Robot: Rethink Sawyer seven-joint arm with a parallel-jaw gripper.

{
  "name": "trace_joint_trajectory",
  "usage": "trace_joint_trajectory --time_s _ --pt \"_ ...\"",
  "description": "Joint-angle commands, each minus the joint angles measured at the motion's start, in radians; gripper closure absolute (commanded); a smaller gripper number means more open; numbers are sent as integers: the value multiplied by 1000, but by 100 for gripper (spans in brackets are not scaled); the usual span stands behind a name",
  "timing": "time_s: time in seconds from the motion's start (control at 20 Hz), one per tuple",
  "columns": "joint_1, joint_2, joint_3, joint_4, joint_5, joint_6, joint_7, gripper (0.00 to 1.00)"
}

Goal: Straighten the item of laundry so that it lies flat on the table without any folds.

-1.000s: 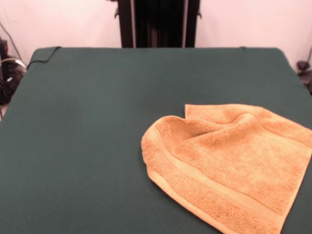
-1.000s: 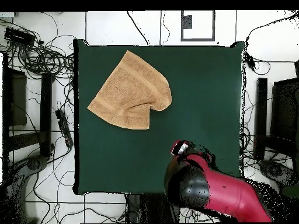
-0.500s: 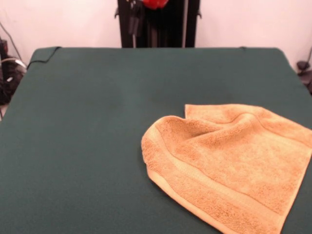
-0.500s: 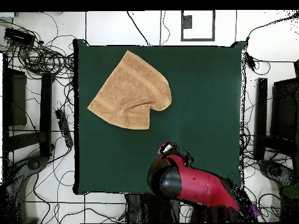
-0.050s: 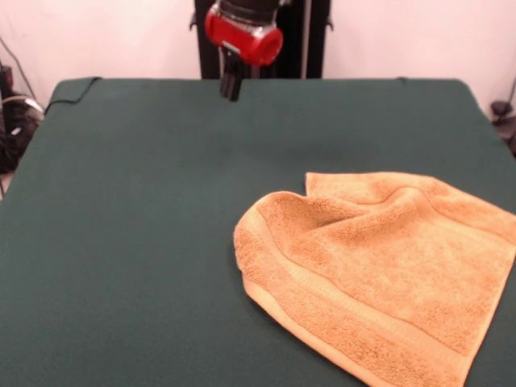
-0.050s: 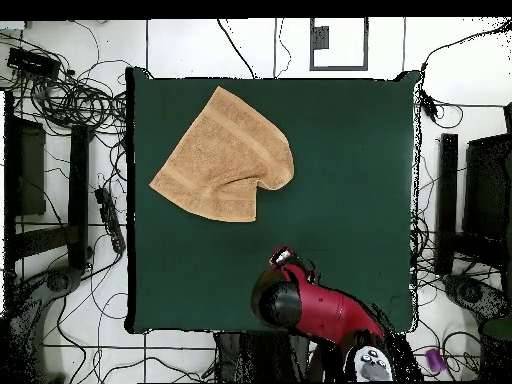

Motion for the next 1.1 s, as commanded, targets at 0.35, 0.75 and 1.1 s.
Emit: trace_joint_trajectory --time_s 0.35,0.75,1.1 --pt "118 158 42 -115 206 25 176 100" --pt "44 33 152 -180 45 230 -51 100" --pt "-17 -46 245 -201 -54 276 -121 100"
